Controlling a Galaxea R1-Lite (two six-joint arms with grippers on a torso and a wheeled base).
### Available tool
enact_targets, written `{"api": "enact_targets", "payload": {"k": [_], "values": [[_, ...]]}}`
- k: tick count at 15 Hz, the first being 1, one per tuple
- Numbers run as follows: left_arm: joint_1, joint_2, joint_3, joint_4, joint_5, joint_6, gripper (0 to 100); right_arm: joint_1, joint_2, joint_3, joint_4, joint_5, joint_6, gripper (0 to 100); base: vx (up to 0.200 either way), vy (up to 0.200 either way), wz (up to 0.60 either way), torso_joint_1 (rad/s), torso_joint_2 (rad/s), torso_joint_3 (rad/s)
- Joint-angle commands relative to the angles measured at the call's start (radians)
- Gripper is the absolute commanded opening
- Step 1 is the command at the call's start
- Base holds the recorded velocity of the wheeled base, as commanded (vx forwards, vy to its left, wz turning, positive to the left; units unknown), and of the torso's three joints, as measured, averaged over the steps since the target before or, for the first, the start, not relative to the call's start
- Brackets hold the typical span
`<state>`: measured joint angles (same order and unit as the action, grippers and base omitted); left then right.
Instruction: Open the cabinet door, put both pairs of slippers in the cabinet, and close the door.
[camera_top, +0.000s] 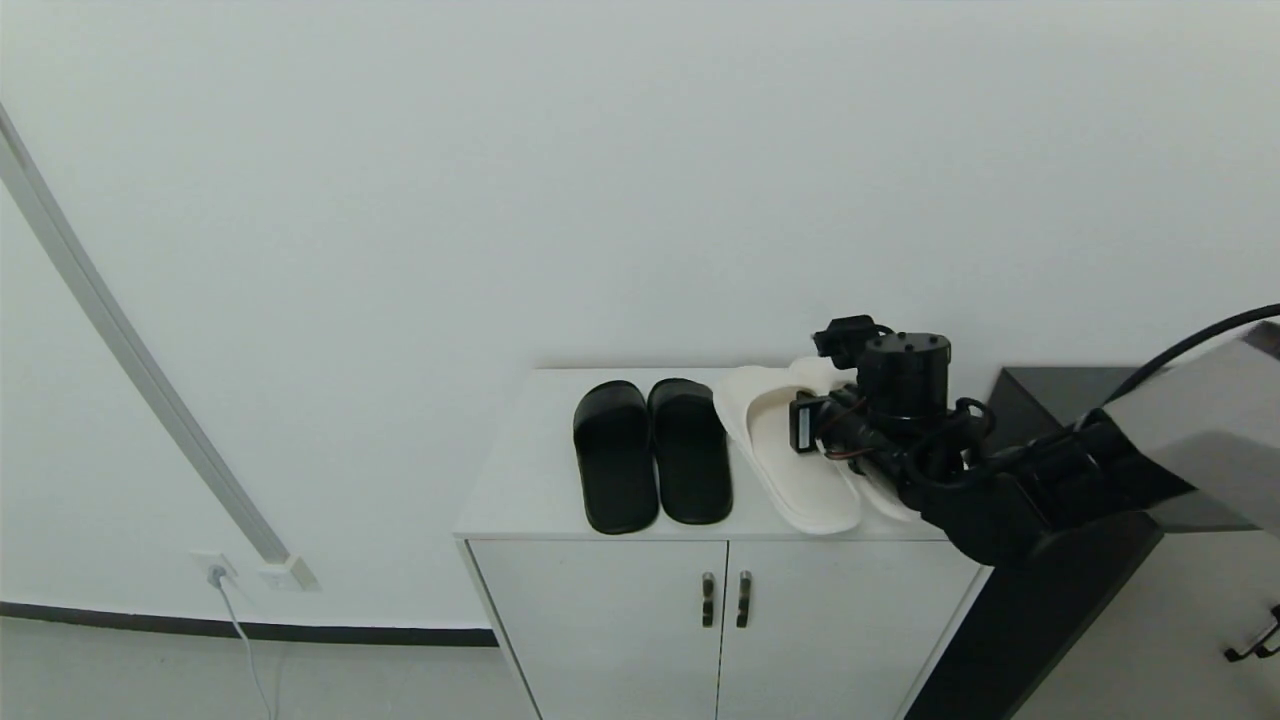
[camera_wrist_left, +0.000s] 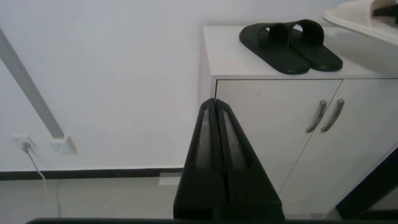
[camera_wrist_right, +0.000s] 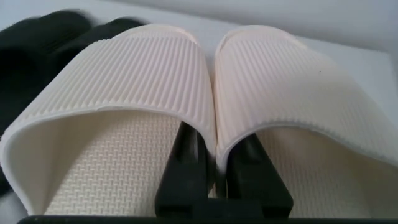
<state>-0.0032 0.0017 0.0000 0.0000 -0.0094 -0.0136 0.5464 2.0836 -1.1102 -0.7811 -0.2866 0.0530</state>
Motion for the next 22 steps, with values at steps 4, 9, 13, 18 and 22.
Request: {"api": "enact_targets", "payload": {"k": [4,9,13,18,22], "values": [[0.0,0.0,0.0,0.0,-0.001,0.0,0,0.073,-0.333,0.4,-0.03,0.389,-0.033,0,0.0,0.0,0.0,0.0,0.0,0.0],[0.0,0.0,0.0,0.0,0.0,-0.002,0,0.076,-0.407,0.504,-0.037,0.623,-0.082,0,0.0,0.0,0.0,0.0,0.0,0.0],[0.0,0.0,0.0,0.0,0.0,-0.002,0,0.081,-0.398,0.52,-0.041,0.664,-0.082,0,0.0,0.0,0.0,0.0,0.0,0.0],[0.0,0.0,0.0,0.0,0.0,-0.002,0,0.083,-0.401,0.529,-0.041,0.665,-0.082,0,-0.16,0.0,0.0,0.003,0.0,0.0],[0.0,0.0,0.0,0.0,0.0,-0.002,0,0.083,-0.402,0.538,-0.041,0.665,-0.082,0,-0.1,0.0,0.0,-0.009,0.0,0.002]]}}
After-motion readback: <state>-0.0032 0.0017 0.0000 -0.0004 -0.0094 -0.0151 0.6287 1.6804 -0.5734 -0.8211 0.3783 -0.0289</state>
